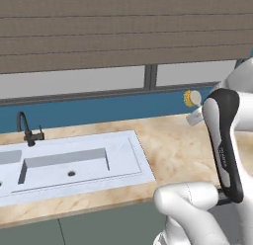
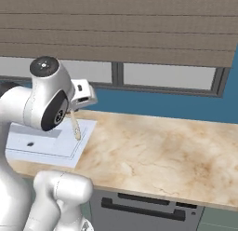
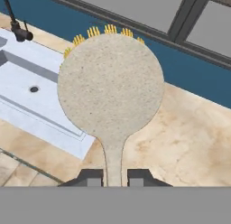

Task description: Grab the spray bottle from the cabinet, then place it next to the cutting board for sanitizing. Then grab the dish brush from the countertop next to the sink and place it next to the cutting board.

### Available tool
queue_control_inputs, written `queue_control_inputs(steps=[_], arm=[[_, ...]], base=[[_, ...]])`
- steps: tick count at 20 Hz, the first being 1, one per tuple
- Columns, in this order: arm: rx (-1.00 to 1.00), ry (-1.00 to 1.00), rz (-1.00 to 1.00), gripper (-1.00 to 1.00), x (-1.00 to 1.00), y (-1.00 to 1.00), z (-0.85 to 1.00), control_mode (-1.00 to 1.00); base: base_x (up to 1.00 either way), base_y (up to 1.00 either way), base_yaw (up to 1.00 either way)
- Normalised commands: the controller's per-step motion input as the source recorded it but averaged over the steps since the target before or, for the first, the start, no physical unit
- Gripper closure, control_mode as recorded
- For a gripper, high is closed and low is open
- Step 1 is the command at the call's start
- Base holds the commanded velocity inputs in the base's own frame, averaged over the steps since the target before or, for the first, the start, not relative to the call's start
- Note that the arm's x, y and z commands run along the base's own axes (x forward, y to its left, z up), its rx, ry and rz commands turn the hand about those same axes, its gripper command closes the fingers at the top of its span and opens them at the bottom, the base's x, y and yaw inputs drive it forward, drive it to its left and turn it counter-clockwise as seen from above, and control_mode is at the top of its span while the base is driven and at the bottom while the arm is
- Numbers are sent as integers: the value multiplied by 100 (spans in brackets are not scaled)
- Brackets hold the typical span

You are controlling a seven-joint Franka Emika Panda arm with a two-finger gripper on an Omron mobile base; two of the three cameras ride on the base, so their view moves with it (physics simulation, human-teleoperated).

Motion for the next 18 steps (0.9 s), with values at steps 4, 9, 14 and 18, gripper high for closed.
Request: queue_control_inputs(steps=[4, 9, 14, 18], arm=[[0, 0, 0, 100, 0, 0, 0, 100], [0, 0, 0, 100, 0, 0, 0, 100], [0, 0, 0, 100, 0, 0, 0, 100], [0, 0, 0, 100, 0, 0, 0, 100]], base=[[-66, 74, 1], [-100, 85, 0], [-100, 94, 4], [-67, 100, 2]])
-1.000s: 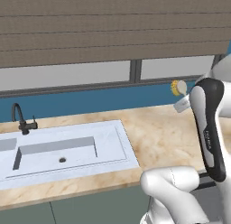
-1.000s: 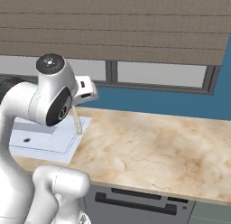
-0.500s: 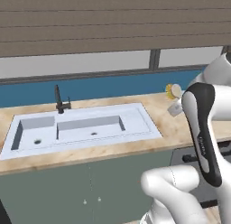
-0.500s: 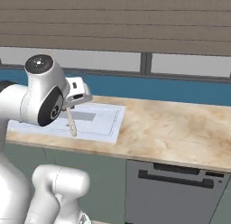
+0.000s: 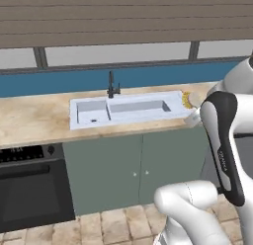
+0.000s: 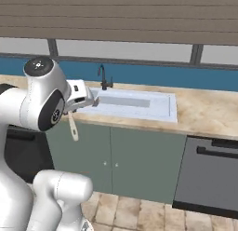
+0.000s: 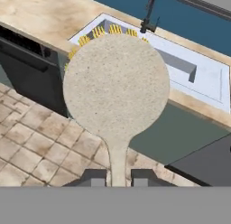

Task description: Grab the spray bottle from the cabinet, then place it next to the cutting board for sanitizing. Then grab the dish brush from the countertop next to the sink and place it next to the cutting board.

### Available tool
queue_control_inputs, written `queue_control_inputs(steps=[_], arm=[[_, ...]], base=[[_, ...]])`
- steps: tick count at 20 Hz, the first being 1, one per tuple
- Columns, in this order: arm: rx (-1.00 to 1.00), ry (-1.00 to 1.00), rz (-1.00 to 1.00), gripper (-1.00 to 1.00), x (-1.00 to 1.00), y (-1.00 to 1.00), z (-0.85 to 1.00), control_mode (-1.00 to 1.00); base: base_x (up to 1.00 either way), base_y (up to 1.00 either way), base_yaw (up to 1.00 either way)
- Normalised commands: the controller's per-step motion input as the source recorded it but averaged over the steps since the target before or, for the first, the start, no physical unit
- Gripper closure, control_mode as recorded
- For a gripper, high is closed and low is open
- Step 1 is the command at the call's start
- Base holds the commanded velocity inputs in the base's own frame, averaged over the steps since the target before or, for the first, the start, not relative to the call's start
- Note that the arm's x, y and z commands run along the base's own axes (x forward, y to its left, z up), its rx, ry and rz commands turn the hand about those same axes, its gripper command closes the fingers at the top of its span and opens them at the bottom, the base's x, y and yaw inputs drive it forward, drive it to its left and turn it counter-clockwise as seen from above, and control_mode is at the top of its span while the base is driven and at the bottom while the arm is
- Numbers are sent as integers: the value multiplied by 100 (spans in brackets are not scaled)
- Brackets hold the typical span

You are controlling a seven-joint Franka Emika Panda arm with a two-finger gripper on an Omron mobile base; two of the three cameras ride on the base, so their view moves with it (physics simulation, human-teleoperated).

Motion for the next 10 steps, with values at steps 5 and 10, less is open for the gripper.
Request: queue_control_inputs(steps=[5, 10], arm=[[0, 0, 0, 100, 0, 0, 0, 100], [0, 0, 0, 100, 0, 0, 0, 100]], base=[[-16, 100, 0], [-1, 100, 0]])
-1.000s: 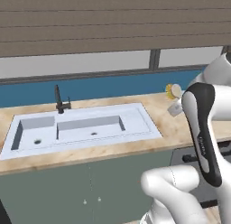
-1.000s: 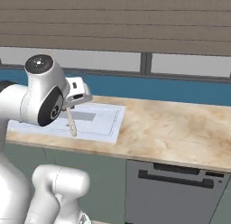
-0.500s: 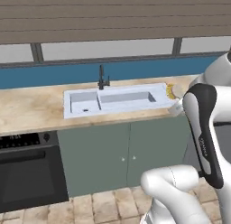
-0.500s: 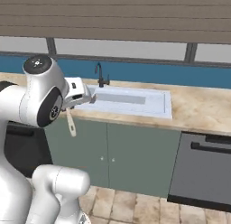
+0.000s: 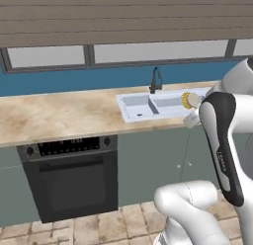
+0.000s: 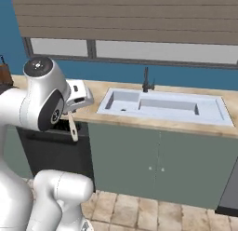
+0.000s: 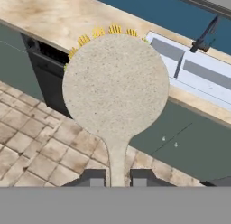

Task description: Grab the spray bottle from the cabinet, then place it next to the cutting board for sanitizing. Then grab the dish brush from the countertop next to the sink and place it next to the cutting board.

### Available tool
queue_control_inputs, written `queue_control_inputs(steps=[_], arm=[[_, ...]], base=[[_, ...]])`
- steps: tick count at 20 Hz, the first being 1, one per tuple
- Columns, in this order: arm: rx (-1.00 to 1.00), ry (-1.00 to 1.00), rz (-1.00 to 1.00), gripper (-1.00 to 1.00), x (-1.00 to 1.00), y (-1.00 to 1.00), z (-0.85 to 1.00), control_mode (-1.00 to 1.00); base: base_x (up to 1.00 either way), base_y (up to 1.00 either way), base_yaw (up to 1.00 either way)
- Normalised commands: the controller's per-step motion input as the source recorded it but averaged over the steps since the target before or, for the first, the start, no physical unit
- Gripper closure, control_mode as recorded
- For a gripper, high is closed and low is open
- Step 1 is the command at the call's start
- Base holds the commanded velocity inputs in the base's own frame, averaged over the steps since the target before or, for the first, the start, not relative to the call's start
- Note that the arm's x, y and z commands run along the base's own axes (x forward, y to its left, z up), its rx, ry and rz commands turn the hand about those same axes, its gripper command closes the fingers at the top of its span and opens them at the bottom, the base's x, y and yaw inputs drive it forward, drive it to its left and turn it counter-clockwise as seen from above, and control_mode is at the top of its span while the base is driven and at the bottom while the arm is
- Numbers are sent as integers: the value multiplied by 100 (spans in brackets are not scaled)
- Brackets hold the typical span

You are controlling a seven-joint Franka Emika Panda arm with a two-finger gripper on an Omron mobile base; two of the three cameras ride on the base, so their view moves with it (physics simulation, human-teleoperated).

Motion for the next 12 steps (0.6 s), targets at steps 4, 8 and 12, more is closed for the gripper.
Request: queue_control_inputs(steps=[4, 8, 12], arm=[[0, 0, 0, 100, 0, 0, 0, 100], [0, 0, 0, 100, 0, 0, 0, 100], [0, 0, 0, 100, 0, 0, 0, 100]], base=[[-24, 100, 0], [-47, 100, 0], [-46, 100, 0]])
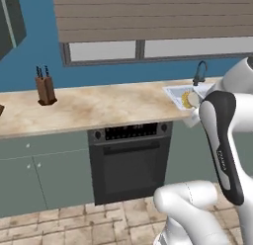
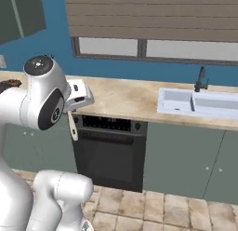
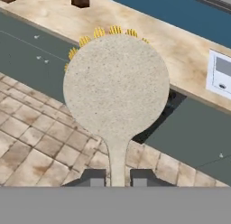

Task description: Grab the spray bottle from the cabinet, then place it next to the cutting board for sanitizing. Then grab the dish brush from the countertop next to the sink and place it next to the cutting board.

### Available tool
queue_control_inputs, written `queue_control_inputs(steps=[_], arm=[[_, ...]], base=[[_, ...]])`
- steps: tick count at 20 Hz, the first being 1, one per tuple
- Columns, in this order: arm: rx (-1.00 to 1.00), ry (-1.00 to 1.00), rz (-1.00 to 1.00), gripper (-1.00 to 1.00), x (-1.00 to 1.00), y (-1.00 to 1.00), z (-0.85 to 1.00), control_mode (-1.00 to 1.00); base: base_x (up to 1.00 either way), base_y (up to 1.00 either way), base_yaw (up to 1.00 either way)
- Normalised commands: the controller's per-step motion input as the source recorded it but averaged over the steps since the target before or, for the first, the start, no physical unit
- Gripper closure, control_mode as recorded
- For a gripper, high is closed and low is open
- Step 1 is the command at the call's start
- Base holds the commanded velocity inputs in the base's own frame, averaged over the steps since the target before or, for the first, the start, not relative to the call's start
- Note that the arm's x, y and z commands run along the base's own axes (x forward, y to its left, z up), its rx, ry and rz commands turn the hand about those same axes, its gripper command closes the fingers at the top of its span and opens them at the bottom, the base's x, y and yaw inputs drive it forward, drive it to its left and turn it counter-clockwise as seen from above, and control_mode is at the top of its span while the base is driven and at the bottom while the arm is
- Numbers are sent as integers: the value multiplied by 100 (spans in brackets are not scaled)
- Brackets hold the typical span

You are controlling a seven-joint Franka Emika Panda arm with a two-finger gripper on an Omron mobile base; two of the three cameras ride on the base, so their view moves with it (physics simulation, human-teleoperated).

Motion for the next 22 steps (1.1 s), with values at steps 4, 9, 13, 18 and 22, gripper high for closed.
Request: queue_control_inputs(steps=[4, 9, 13, 18, 22], arm=[[0, 0, 0, 100, 0, 0, 0, 100], [0, 0, 0, 100, 0, 0, 0, 100], [0, 0, 0, 100, 0, 0, 0, 100], [0, 0, 0, 100, 0, 0, 0, 100], [0, 0, 0, 100, 0, 0, 0, 100]], base=[[-13, 100, 0], [0, 100, 0], [-1, 100, 0], [-2, 100, -2], [56, 100, -11]])
